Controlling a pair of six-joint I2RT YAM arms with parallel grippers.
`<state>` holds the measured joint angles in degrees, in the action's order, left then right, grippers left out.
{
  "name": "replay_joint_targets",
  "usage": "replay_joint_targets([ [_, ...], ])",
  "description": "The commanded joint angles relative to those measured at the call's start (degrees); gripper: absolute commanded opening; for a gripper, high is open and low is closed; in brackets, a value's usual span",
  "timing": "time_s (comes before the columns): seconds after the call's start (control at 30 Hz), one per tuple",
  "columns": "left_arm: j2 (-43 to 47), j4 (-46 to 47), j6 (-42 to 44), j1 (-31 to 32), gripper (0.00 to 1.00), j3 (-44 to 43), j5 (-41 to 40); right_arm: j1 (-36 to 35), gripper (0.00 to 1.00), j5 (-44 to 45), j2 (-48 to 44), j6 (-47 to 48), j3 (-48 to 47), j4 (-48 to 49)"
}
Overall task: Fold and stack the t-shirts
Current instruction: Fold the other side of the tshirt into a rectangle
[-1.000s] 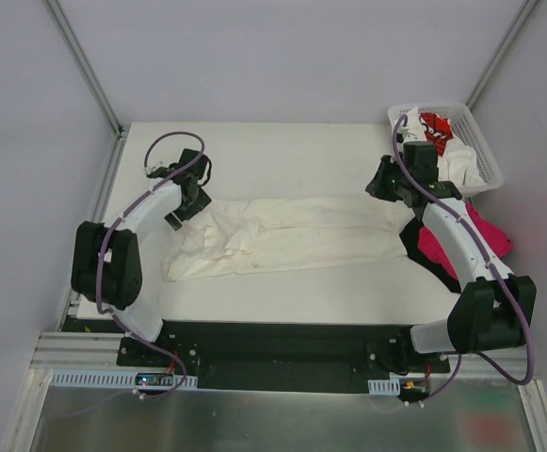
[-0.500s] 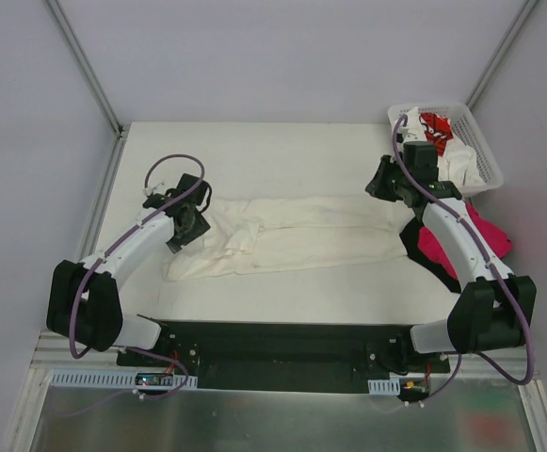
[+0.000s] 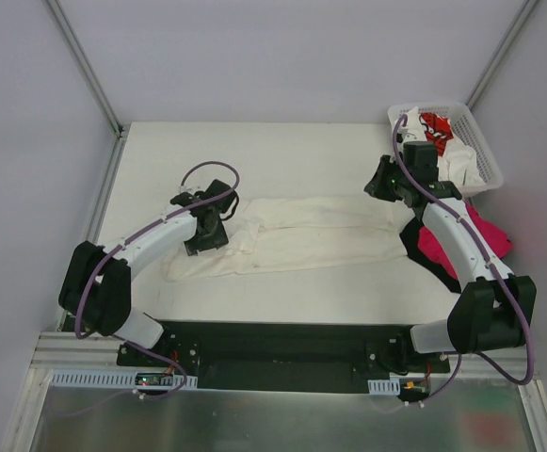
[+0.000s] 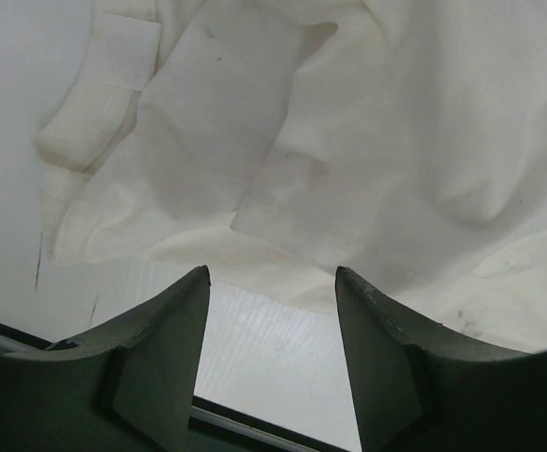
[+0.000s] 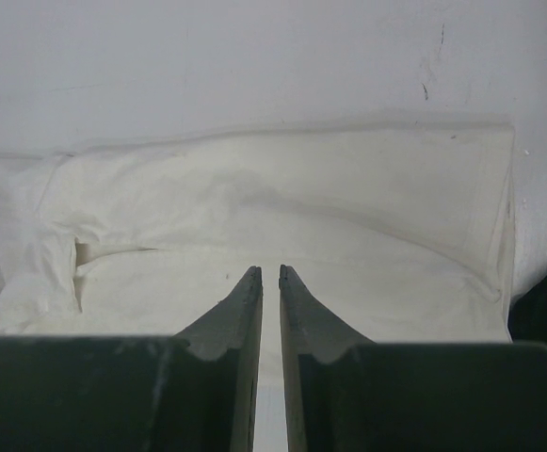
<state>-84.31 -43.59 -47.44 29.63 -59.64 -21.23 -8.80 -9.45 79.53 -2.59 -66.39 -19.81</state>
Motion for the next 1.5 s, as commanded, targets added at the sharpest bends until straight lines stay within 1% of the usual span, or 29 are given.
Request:
replay_joint_targets([
  [0.0, -1.6, -1.1, 0.7, 0.3, 0.54, -0.2, -0.8, 0.4, 0.15, -0.3, -1.1, -0.6, -0.5, 1.7],
  [0.33, -8.1, 1.8, 0.8, 0.5, 0.52, -2.2, 0.7, 1.1, 0.16, -0.1, -1.7, -0.4, -0.4, 1.4],
  [0.6, -8.7, 4.5, 1.0, 0.9, 0.51, -2.0, 0.7, 1.6, 0.15, -0.8, -0.3, -0.7, -0.7, 1.6],
  [0.73, -8.1, 5.3, 0.3, 1.0, 0.51, -1.2, 0.1, 1.8, 0.15, -1.7, 0.3, -0.9, -0.8, 1.5],
  [0.87, -6.6, 6.8, -2.1, 1.0, 0.51, 2.2, 0.1, 1.9, 0.15, -1.8, 0.5, -0.8, -0.9, 1.5],
  [1.2, -0.1, 7.5, -5.8, 1.0, 0.52, 6.6, -0.7, 2.0, 0.15, -2.7, 1.2, -1.1, -0.7, 2.0],
  [1.33, -1.2, 7.5, -5.5, 1.0, 0.52, 6.5, -1.5, 2.1, 0.15, -3.2, 1.2, -1.3, -0.8, 2.2],
  [1.47, -2.4, 7.9, -5.9, 1.0, 0.52, 6.3, 0.0, 2.1, 0.15, -2.8, 0.9, -1.3, -0.2, 2.1],
])
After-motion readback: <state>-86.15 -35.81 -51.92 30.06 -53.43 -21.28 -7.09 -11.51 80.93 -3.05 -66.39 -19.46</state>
